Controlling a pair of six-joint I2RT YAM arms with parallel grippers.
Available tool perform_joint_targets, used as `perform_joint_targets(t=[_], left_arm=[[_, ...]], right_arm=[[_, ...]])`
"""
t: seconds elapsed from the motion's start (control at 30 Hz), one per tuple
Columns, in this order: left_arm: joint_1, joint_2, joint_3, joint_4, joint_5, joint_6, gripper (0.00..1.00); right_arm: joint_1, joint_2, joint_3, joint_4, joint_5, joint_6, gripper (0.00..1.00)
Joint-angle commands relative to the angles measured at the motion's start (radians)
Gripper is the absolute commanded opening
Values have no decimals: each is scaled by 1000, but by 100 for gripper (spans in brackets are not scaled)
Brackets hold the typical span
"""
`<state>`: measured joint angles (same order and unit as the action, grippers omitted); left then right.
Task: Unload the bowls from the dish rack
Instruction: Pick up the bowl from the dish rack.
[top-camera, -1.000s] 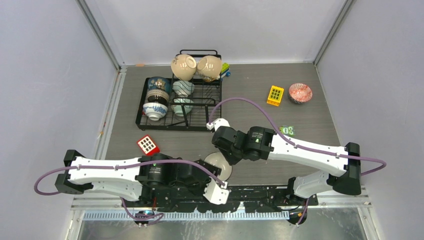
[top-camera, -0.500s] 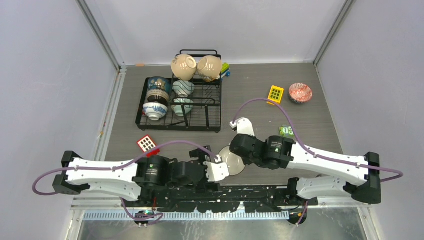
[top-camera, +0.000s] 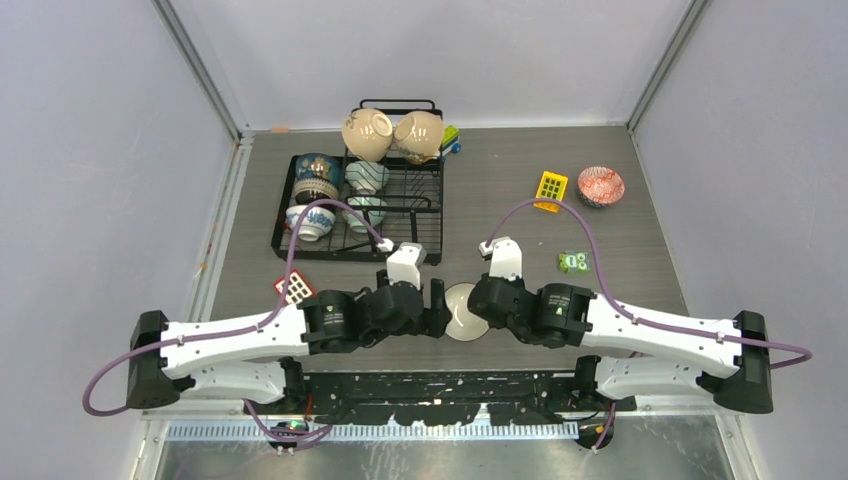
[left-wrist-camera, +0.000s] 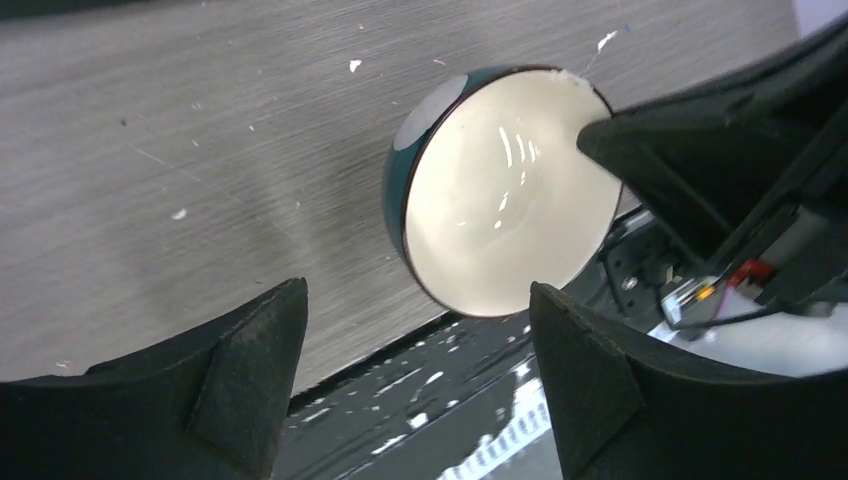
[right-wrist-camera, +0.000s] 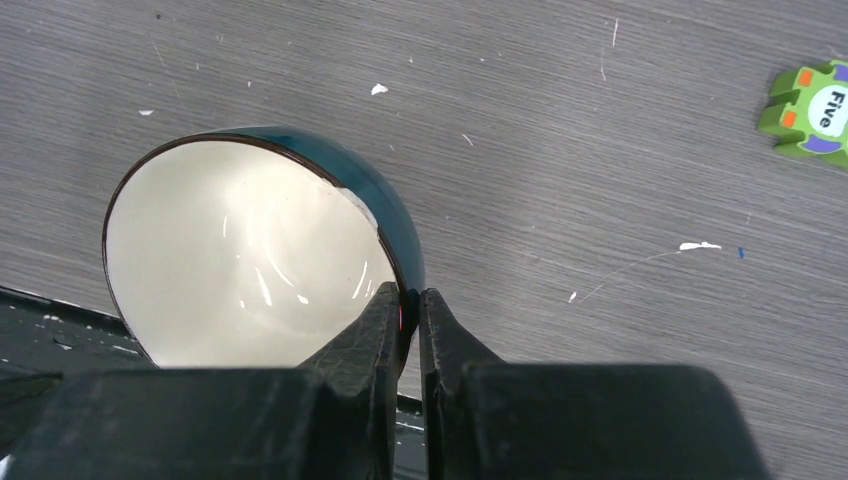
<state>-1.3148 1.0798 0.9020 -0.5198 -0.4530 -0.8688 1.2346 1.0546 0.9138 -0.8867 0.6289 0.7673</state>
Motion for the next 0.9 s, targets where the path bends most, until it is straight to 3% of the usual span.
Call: perform_joint_targets(t=[0.0, 0.33, 0.57, 0.87], left_arm=[[1, 33, 32, -4, -96, -316, 78], [2, 116, 86, -131, -134, -390, 42], [1, 132, 89, -151, -153, -386, 38], [0, 174, 105, -164, -149, -380, 20]], right_arm=[[-5, -33, 7, 133, 42, 90, 1], [-6, -57, 23, 145, -1, 132, 1], [-4, -44, 33, 144, -21, 153, 1], [-5, -22, 42, 128, -32, 167, 1]])
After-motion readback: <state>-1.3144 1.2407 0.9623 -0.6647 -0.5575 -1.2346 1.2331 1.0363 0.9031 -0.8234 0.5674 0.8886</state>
